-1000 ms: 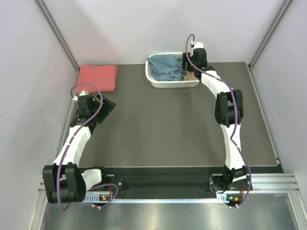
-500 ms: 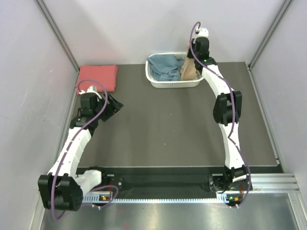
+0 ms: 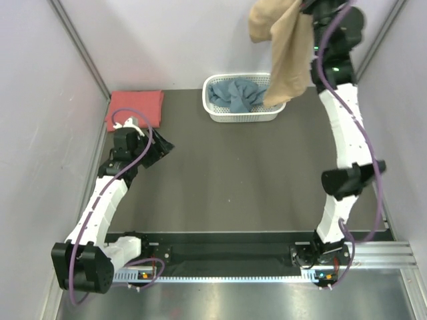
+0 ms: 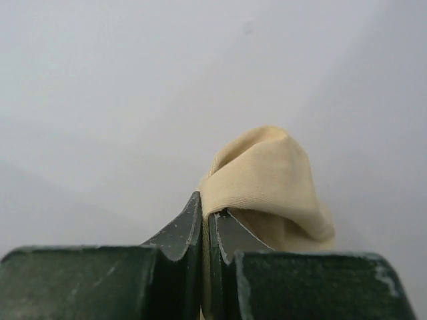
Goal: Fold and stack the t-shirts
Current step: Move the tshirt to the center of the board
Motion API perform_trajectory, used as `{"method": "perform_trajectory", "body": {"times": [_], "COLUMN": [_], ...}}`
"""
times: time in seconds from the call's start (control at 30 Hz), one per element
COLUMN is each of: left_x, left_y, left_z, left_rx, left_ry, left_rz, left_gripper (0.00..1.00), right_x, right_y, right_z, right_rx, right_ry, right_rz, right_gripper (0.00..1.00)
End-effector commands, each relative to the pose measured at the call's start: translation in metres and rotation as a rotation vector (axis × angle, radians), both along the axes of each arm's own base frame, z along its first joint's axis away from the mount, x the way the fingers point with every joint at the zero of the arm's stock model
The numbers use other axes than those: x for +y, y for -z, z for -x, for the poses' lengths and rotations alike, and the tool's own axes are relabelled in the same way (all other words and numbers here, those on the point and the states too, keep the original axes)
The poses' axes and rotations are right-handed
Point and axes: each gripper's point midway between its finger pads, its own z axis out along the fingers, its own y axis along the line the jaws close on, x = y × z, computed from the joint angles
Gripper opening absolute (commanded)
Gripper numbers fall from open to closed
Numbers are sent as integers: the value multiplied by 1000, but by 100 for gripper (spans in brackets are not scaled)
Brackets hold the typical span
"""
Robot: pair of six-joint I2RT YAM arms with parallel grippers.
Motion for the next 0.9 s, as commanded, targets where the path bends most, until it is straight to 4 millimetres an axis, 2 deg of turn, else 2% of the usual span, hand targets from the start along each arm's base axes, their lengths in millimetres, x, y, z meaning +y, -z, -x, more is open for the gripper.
{"method": "perform_trajectory", "body": {"times": [0.0, 0.1, 0.13, 0.23, 0.27, 0.3, 0.33, 0.37, 0.4, 0.47, 0.5, 0.53, 0.57, 0.6, 0.63, 0.67, 0.7, 0.73, 0.8, 0.83, 0.87], "left_x": [-11, -16, -17, -17, -18, -18, -19, -21, -22, -27, -28, -29, -30, -31, -32, -33, -33, -35, -42, -47, -63], "left_y": [-23, -24, -25, -27, -30, -31, -32, -35, -37, -44, -45, -48, -48, -47, -45, -44, -43, -41, -39, -29, -34], "left_z": [-11, -12, -12, -15, -16, -17, -17, -18, -19, -19, -19, -19, -18, -18, -17, -16, -15, -16, -15, -16, -14], "left_rx": [-71, -72, -75, -84, -89, -93, -96, -106, -111, -130, -134, -139, -137, -135, -130, -127, -127, -122, -112, -71, -78], "left_ry": [51, 66, 68, 73, 79, 83, 88, 96, 103, 121, 125, 129, 134, 140, 145, 153, 161, 171, 206, 226, 278], "left_rz": [-4, -1, 0, -8, -8, -12, -12, -8, -3, 17, 25, 31, 35, 35, 32, 27, 16, 14, 3, -4, -12], "left_gripper": [75, 75, 75, 75, 75, 76, 76, 77, 78, 80, 81, 84, 86, 87, 89, 91, 92, 92, 92, 92, 91], "right_x": [-23, -15, -7, 24, 33, 50, 69, 78, 96, 128, 142, 155, 164, 169, 171, 169, 165, 158, 144, 133, 125], "right_y": [-137, -150, -138, -118, -118, -88, -73, -61, -19, 19, 58, 86, 103, 138, 163, 178, 204, 227, 257, 269, 283], "right_z": [134, 172, 170, 197, 215, 203, 208, 214, 203, 220, 218, 228, 242, 245, 253, 260, 262, 267, 269, 266, 268], "right_rx": [-333, -328, -289, -229, -232, -155, -117, -80, 48, 155, 258, 343, 387, 479, 565, 612, 673, 750, 829, 870, 917], "right_ry": [-27, -101, -135, -277, -336, -374, -427, -464, -510, -639, -680, -732, -805, -834, -850, -863, -854, -838, -795, -760, -732], "right_rz": [-61, -54, -52, -34, -19, 4, 14, 23, 39, 69, 80, 102, 126, 150, 173, 189, 224, 256, 314, 318, 330], "right_gripper": [0, 0, 0, 0, 0, 4, 8, 10, 13, 18, 30, 41, 48, 59, 63, 68, 74, 75, 77, 78, 78]}}
